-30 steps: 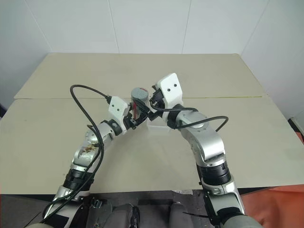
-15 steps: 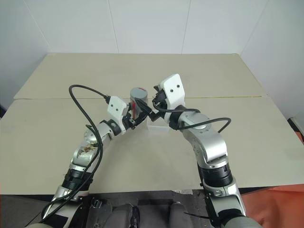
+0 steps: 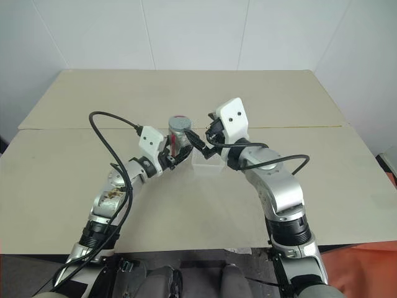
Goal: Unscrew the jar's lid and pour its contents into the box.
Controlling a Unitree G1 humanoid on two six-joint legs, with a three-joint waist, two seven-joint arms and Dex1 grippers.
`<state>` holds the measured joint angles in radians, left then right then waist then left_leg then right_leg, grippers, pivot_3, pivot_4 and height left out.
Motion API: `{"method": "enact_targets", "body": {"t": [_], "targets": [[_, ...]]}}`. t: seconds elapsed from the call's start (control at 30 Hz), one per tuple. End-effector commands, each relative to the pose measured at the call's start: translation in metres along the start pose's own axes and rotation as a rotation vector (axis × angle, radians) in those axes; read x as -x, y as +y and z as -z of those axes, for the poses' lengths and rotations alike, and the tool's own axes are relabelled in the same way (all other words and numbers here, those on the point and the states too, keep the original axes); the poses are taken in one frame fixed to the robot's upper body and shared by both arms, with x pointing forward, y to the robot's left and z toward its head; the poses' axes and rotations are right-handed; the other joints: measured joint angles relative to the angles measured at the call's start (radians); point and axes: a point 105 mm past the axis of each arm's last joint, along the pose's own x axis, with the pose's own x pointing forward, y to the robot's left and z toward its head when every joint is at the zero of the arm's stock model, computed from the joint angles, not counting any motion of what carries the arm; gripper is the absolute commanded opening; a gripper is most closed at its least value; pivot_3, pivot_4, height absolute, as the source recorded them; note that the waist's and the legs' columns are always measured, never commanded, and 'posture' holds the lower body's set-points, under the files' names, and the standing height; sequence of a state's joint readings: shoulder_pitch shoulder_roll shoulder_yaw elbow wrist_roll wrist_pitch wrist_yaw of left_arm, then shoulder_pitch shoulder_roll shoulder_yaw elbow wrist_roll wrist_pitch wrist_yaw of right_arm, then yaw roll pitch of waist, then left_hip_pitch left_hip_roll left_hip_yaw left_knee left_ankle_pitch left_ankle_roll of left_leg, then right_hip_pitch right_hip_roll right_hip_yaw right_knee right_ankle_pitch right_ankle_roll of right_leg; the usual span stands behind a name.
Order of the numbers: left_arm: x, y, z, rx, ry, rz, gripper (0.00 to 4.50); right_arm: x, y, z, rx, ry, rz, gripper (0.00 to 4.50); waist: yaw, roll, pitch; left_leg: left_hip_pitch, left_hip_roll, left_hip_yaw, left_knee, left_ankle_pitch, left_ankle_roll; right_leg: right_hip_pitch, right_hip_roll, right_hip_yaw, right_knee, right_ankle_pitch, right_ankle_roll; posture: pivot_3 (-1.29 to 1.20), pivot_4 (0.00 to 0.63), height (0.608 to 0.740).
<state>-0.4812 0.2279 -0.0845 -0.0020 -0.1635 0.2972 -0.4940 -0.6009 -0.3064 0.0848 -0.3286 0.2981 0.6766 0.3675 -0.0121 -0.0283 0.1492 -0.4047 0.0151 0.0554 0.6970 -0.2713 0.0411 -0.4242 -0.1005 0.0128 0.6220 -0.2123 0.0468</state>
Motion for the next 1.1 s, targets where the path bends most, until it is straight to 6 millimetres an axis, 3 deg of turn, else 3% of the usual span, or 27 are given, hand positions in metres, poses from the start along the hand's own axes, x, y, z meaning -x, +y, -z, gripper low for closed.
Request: {"method": "enact_targets", "body": {"t": [0.03, 0.3, 0.5, 0.7, 1.1], "targets": [[0.003, -0.002, -0.022, -0.017, -0.081, 0.015, 2.79, 0.009, -0.015, -0.009, 0.016, -0.029, 0.066, 4.47, 0.001, 0.0, 0.0, 0.0, 0.0, 0.0, 0.0, 0.0, 0.0, 0.0, 0.0, 0.0, 0.0, 0.0, 0.0, 0.0, 0.15, 0.74], [0.003, -0.003, -0.022, -0.018, -0.081, 0.025, 2.79, 0.014, -0.018, -0.012, 0.018, -0.04, 0.071, 4.47, 0.0, 0.0, 0.0, 0.0, 0.0, 0.0, 0.0, 0.0, 0.0, 0.0, 0.0, 0.0, 0.0, 0.0, 0.0, 0.0, 0.15, 0.74], [0.001, -0.002, -0.021, -0.019, -0.078, 0.026, 2.79, 0.018, 0.007, -0.032, 0.009, -0.117, -0.056, 4.47, 0.0, 0.0, 0.0, 0.0, 0.0, 0.0, 0.0, 0.0, 0.0, 0.0, 0.0, 0.0, 0.0, 0.0, 0.0, 0.0, 0.15, 0.74], [-0.002, -0.004, -0.023, -0.023, -0.084, 0.03, 2.79, 0.001, 0.032, -0.033, 0.006, -0.122, -0.126, 4.47, -0.001, 0.0, 0.0, 0.0, 0.0, 0.0, 0.0, 0.0, 0.0, 0.0, 0.0, 0.0, 0.0, 0.0, 0.0, 0.0, 0.15, 0.74], [-0.001, -0.004, -0.024, -0.027, -0.087, 0.024, 2.79, -0.025, 0.029, -0.031, 0.015, -0.102, -0.071, 4.47, 0.0, 0.0, 0.0, 0.0, 0.0, 0.0, 0.0, 0.0, 0.0, 0.0, 0.0, 0.0, 0.0, 0.0, 0.0, 0.0, 0.15, 0.74]]}}
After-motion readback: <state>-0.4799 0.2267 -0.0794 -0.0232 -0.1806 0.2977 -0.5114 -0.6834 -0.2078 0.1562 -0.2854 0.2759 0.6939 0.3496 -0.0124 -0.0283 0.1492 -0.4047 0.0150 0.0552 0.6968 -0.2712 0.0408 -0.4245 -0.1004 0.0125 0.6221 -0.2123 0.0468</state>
